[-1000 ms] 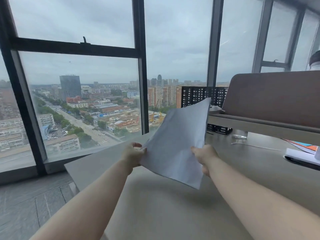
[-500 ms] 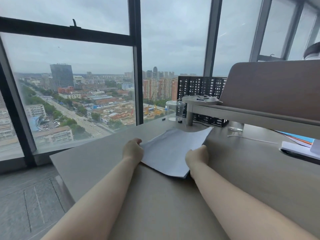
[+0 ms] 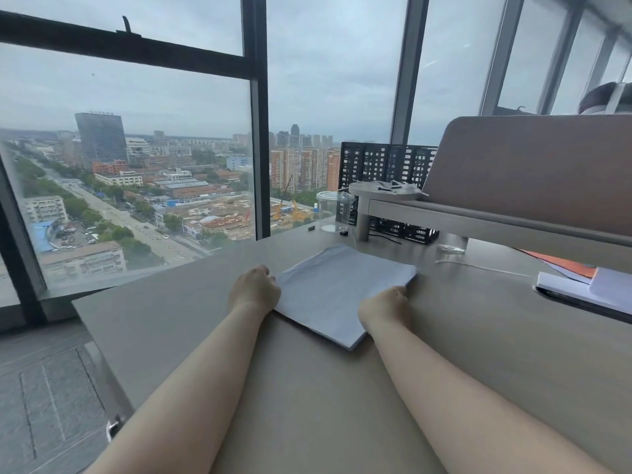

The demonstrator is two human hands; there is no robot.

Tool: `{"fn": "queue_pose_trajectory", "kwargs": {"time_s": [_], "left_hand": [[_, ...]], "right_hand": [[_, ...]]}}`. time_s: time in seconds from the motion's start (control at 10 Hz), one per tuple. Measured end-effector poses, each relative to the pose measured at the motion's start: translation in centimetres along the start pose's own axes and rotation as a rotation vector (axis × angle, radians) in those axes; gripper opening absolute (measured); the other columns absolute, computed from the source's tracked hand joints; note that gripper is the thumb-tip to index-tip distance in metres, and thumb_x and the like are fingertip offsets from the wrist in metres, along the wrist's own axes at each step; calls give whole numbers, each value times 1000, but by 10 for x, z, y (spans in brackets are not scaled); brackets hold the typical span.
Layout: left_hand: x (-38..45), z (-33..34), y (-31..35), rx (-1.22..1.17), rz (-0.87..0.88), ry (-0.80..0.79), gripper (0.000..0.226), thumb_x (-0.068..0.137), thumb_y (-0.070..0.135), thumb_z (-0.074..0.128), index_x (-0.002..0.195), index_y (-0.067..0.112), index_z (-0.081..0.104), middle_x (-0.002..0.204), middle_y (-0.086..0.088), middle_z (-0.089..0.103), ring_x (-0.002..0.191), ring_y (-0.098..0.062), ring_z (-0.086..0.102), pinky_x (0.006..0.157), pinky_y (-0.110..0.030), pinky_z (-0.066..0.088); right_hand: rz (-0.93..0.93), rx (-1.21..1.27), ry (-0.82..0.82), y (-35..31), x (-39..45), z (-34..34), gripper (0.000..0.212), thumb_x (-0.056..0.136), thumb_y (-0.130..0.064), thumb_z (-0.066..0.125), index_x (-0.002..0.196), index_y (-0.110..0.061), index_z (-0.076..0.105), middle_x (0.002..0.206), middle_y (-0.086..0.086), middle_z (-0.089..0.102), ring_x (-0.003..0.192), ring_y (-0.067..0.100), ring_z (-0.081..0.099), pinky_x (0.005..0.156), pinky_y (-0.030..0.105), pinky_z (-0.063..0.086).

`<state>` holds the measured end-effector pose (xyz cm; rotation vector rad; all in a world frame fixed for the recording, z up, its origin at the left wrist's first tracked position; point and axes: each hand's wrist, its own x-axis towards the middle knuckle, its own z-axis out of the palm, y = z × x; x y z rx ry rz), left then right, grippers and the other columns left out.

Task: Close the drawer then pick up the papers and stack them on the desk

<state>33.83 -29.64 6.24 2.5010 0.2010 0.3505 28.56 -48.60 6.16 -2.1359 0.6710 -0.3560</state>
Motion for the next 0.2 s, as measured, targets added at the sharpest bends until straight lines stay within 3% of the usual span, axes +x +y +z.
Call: {"fn": "queue_pose_trajectory", "kwargs": {"time_s": [0.1, 0.2], "left_hand": [[-2, 0, 0, -2, 2, 22, 36, 92, 20, 42, 122, 7, 58, 131, -17, 59, 121, -33, 53, 94, -34, 42], [-3, -3, -1, -19, -21, 23, 38, 92, 18, 42, 126, 8, 57, 133, -17, 58, 123, -33, 52, 96, -34, 42]], "right_hand": [[-29, 20, -39, 8, 6, -16, 46, 87, -10, 52, 130, 7, 48, 136, 21, 55, 123, 34, 55, 99, 32, 45], [-65, 145, -149, 9, 2, -40, 13, 88, -7, 53, 99, -6, 61, 104, 14, 61, 84, 25, 56, 77, 28, 45]]}}
